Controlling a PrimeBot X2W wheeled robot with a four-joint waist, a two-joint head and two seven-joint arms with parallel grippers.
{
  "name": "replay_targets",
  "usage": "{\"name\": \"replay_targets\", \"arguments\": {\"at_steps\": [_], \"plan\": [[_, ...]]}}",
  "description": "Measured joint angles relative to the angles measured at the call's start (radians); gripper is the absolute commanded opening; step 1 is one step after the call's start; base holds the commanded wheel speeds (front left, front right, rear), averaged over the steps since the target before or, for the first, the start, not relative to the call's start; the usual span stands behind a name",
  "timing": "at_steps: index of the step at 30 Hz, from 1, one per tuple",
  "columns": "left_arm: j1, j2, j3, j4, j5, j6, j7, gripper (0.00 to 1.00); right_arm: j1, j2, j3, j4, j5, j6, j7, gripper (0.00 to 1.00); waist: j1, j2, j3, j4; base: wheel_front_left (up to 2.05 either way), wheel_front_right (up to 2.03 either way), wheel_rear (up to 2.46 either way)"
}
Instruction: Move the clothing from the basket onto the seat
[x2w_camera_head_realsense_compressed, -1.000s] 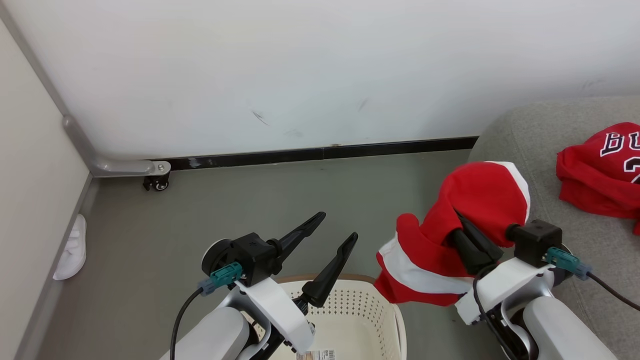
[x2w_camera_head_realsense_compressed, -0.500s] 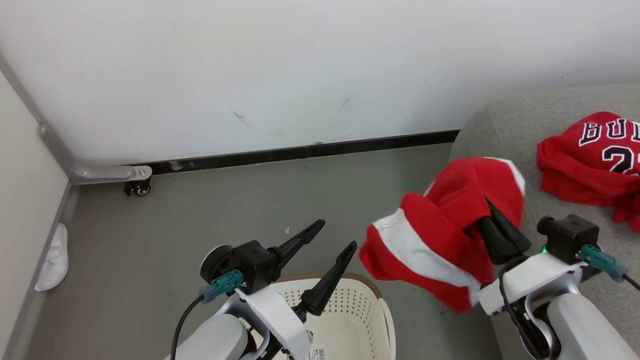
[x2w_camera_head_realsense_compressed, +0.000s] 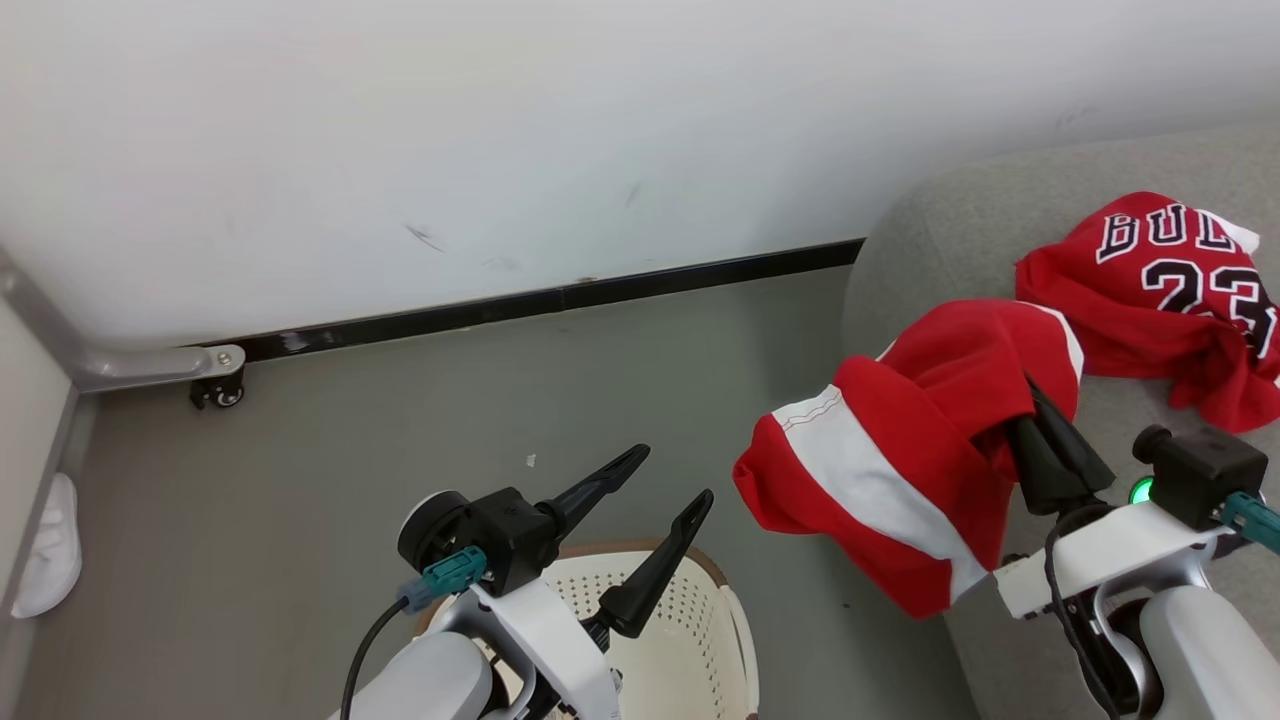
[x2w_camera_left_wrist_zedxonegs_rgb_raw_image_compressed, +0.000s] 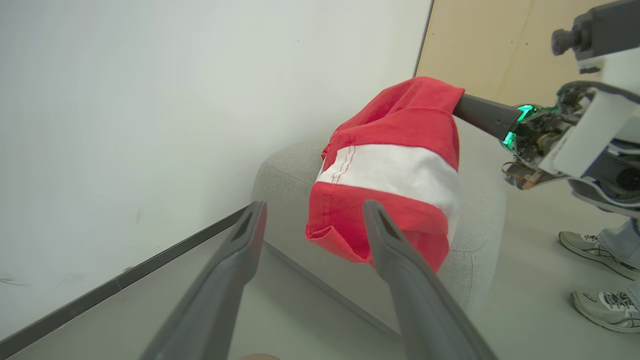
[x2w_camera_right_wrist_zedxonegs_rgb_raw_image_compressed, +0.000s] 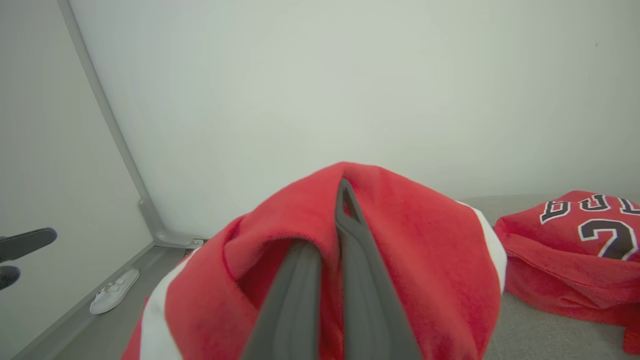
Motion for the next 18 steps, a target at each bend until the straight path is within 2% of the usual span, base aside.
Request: {"name": "replay_targets", "arguments": {"at_steps": [18], "plan": [[0.0, 0.006, -0.007, -0.011, 0.007, -0.001, -0.007, 1.0, 0.047, 0.002, -0.071, -0.066, -0.011, 0.0, 0.0, 0.0, 0.0, 0.0, 0.017, -0.108, 0.0, 0.0, 0.0]]}}
